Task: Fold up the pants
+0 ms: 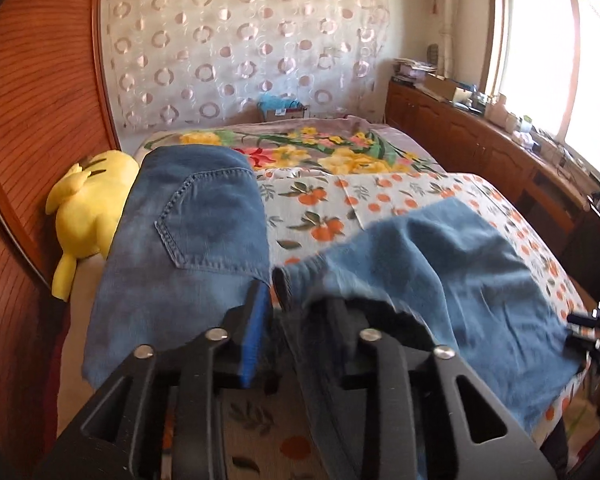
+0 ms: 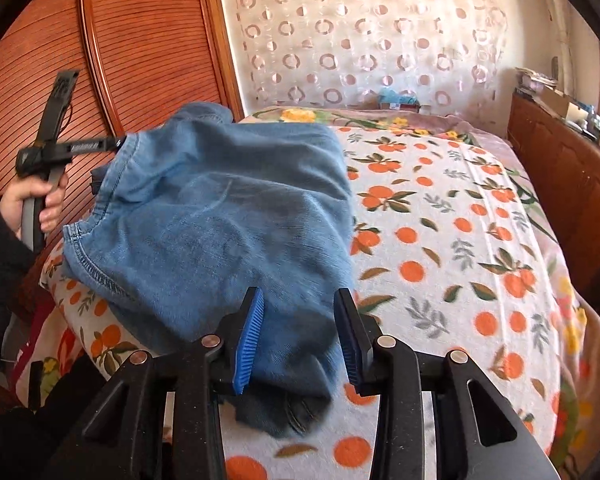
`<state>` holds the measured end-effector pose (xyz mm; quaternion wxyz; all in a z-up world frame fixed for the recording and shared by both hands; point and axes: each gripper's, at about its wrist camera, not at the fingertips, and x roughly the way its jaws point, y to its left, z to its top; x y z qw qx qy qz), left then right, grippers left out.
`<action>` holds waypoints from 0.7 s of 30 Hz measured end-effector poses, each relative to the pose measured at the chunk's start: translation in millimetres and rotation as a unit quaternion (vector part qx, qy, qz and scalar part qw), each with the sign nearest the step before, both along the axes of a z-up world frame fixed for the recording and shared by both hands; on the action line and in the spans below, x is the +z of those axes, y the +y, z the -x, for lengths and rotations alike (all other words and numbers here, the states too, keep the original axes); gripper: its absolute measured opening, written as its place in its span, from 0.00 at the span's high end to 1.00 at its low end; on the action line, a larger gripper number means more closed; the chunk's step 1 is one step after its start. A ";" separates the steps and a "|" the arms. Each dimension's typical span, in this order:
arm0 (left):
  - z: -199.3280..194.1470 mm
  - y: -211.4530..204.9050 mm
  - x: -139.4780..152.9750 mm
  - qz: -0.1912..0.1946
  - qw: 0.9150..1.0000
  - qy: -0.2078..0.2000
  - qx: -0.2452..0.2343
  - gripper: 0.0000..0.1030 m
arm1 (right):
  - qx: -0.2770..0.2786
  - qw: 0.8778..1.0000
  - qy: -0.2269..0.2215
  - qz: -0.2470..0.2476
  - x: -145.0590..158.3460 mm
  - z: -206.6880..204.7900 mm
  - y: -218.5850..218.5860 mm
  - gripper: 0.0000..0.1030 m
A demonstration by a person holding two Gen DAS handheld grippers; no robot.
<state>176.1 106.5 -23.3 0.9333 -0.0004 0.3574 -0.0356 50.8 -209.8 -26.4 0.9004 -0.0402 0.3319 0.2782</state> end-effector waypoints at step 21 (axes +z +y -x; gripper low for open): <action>0.7 -25.1 -23.3 0.032 0.999 0.034 -0.015 0.50 | -0.016 0.999 0.033 -0.014 -13.5 26.3 -40.3 0.63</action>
